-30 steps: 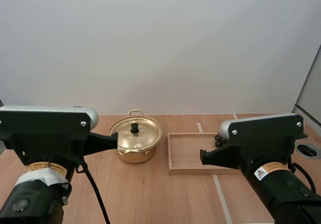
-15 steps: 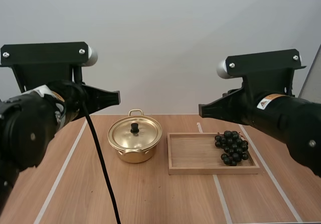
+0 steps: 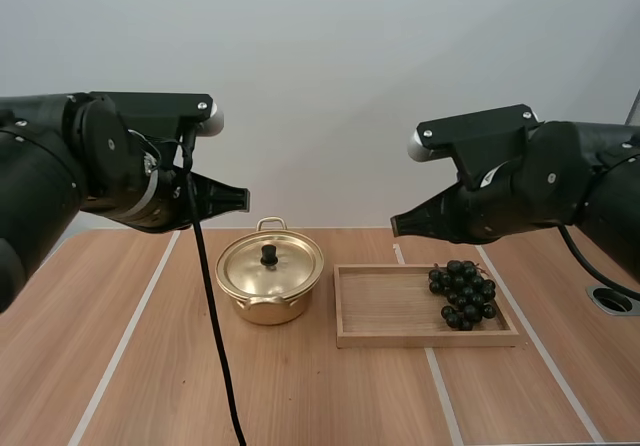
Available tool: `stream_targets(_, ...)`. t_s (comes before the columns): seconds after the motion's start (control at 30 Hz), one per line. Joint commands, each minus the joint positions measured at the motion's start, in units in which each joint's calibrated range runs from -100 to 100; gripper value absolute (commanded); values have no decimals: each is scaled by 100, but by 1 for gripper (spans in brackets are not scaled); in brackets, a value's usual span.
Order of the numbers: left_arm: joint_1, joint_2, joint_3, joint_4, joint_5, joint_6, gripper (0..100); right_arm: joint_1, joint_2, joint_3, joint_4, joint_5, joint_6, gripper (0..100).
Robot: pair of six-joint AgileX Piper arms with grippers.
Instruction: Open the pot, put the grape inside, and close it
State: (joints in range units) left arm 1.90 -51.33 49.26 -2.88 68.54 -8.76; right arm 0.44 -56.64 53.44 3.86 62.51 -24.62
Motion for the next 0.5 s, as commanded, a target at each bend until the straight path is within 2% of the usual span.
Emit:
stream_targets(0.0,7,53,-60,-26,-593,-6,0,12,-15,-75,-84,27,-13,0)
stream_targets(0.23,7,63,-60,55,-2066,108,0,12,-15,-75,-229,-810,-33,0)
stream_targets(0.4,7,63,-60,59,-2036,1463,0,12,-15,-75,-1138,-1058,-33,0)
stream_targets(0.47,0,63,-60,-27,-1975,1807,0,12,-15,-75,-1258,-1058,-33,0)
